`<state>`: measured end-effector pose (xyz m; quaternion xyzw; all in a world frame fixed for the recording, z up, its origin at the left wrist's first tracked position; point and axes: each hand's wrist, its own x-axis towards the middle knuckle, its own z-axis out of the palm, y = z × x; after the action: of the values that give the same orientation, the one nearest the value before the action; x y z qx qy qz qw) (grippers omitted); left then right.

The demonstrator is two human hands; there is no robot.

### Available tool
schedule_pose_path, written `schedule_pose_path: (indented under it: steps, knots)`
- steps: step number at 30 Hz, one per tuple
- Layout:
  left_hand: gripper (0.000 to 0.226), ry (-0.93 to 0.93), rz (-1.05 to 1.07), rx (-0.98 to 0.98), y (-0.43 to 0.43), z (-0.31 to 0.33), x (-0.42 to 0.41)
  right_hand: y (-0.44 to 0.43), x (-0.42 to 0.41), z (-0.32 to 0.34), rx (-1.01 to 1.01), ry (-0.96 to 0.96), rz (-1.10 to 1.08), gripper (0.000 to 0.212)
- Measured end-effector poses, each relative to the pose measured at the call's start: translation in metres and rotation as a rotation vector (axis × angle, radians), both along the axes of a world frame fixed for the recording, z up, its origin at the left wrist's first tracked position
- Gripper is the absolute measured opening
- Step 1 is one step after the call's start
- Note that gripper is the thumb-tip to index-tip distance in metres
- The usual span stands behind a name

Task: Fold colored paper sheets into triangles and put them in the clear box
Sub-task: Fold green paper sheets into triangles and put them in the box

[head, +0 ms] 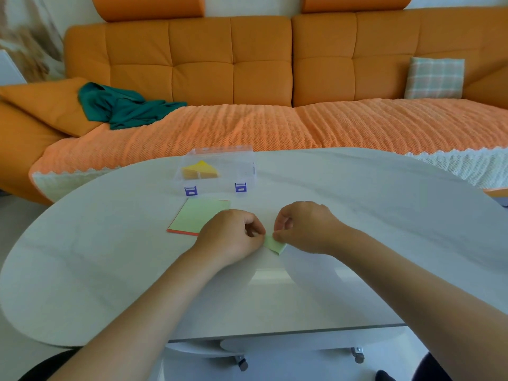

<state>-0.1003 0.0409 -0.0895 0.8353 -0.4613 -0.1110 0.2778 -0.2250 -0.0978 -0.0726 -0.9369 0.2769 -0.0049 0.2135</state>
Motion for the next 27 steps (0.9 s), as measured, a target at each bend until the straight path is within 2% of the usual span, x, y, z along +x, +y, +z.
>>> schedule_pose_path:
  steps: [3, 7, 11, 14, 17, 20, 27]
  knots:
    - [0.008, -0.124, -0.063, -0.052, -0.003, -0.005, 0.000, 0.001, 0.000, -0.002, -0.035, -0.007, -0.007, 0.009]
    - [0.021, -0.148, -0.205, -0.170, -0.003, -0.014, -0.009, 0.003, 0.000, -0.004, -0.001, -0.034, -0.027, 0.008]
    - [0.025, -0.229, -0.264, -0.191, -0.001, -0.020, -0.012, 0.005, -0.003, -0.009, -0.028, -0.093, -0.021, 0.006]
    - [0.016, -0.262, -0.259, -0.213, 0.003, -0.018, -0.016, 0.006, -0.009, -0.016, -0.163, -0.192, 0.031, 0.006]
    - [0.020, -0.254, -0.254, -0.201, 0.004, -0.017, -0.021, 0.004, -0.020, -0.023, -0.309, -0.295, 0.166, 0.009]
    - [0.015, -0.266, -0.263, -0.190, 0.003, -0.016, -0.021, 0.001, -0.034, -0.025, -0.440, -0.340, 0.284, 0.008]
    - [0.007, -0.262, -0.303, -0.225, 0.003, -0.018, -0.021, 0.000, -0.055, -0.033, -0.620, -0.319, 0.401, 0.032]
